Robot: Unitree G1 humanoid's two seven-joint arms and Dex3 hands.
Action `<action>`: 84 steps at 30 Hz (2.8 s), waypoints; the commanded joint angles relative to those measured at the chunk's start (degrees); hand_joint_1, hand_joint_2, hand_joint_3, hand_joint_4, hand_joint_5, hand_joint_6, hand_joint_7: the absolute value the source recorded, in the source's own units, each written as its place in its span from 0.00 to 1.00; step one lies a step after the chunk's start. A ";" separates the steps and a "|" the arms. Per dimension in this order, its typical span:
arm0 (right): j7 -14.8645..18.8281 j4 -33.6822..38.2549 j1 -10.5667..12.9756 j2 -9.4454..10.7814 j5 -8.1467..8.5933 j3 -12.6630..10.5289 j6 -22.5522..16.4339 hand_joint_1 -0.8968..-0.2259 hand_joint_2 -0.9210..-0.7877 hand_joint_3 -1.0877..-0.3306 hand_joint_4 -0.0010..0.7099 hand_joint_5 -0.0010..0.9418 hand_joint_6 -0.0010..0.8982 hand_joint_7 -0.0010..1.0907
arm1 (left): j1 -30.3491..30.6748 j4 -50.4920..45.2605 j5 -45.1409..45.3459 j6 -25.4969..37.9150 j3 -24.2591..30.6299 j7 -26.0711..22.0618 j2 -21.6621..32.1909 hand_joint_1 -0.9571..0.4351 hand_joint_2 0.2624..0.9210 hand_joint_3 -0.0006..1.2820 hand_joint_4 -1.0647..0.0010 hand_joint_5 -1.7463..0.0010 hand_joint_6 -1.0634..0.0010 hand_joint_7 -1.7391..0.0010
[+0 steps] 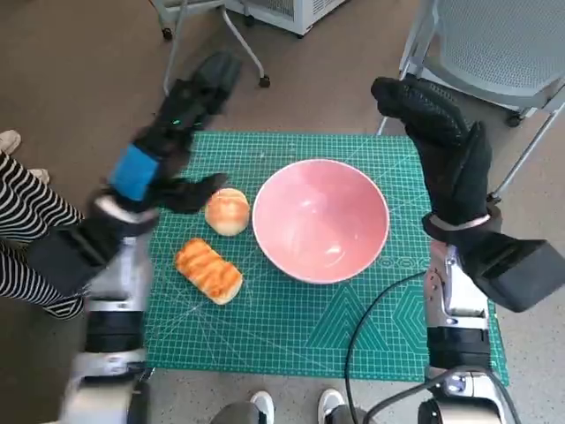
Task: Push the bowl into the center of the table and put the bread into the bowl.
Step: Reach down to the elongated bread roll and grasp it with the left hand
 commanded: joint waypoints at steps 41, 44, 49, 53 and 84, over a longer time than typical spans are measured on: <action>-0.34 2.19 0.60 0.75 2.13 -1.97 0.67 0.34 0.00 0.58 0.23 0.02 0.00 0.58 | 13.77 -24.40 22.17 18.68 -13.08 -15.11 27.72 0.54 0.63 0.00 0.85 0.99 0.74 0.95; -0.35 2.13 0.69 0.70 2.20 -2.01 0.70 0.34 0.00 0.58 0.23 0.02 0.00 0.57 | 13.59 -22.86 23.80 17.38 -14.44 -14.15 26.83 0.52 0.63 0.00 0.84 0.99 0.74 0.96; -0.17 2.46 0.68 0.48 2.32 -2.10 0.57 0.33 0.00 0.58 0.23 0.02 0.00 0.57 | 12.69 -19.54 26.94 15.10 -17.26 -12.53 25.01 0.50 0.62 0.00 0.82 0.99 0.73 0.96; 0.05 2.43 0.81 0.32 2.55 -2.15 0.57 0.33 0.00 0.58 0.23 0.02 0.00 0.57 | 11.95 -17.00 28.87 13.97 -18.96 -11.58 23.61 0.51 0.62 0.00 0.81 0.99 0.72 0.97; 0.51 0.45 2.42 0.02 3.50 -2.24 1.97 0.35 0.00 0.59 0.22 0.01 0.00 0.56 | 7.84 -2.93 37.95 18.41 -27.90 -10.81 16.88 0.61 0.69 0.02 0.61 0.97 0.58 0.96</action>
